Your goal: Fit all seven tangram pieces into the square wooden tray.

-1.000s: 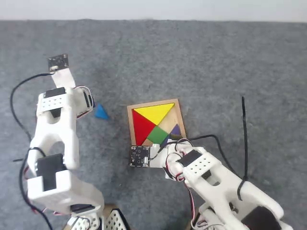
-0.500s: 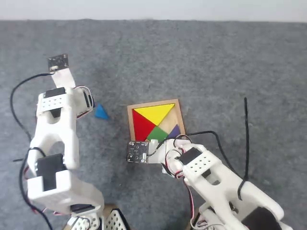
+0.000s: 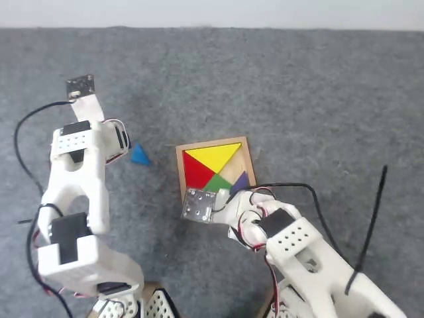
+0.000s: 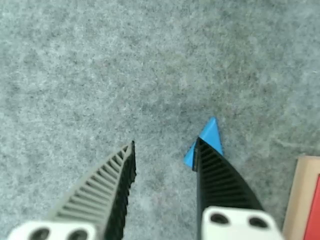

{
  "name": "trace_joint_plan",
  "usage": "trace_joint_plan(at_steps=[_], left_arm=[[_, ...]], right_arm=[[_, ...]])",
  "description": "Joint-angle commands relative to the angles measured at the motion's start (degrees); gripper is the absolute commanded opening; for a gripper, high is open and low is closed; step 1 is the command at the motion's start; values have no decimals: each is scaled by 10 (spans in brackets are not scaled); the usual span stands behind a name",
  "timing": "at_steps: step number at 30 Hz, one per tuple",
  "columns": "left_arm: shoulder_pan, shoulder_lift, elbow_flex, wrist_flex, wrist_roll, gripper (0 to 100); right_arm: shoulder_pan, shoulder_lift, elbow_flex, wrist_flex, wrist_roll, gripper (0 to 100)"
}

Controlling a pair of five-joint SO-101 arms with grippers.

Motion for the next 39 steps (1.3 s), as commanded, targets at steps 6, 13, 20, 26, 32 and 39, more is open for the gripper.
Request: trace_joint_plan(at_steps=[6,13,20,26,32,39], left_arm=[[-4,-6,-29,4,3,185],[-4,-6,-29,4,4,185],[-4,-6,-29,3,4,185],[-4,-6,-29,4,4,185],[-4,-6,-29,4,4,185],[-4,-6,-29,4,4,185]], right_arm=[[85,21,-164,22,-263,6],[159,224,-320,37,-380,6],[174,449,-533,160,-450,6],[176,553,-635,217,-474,6],[174,565,-645,220,-473,6],[159,566,-645,229,-470,7]])
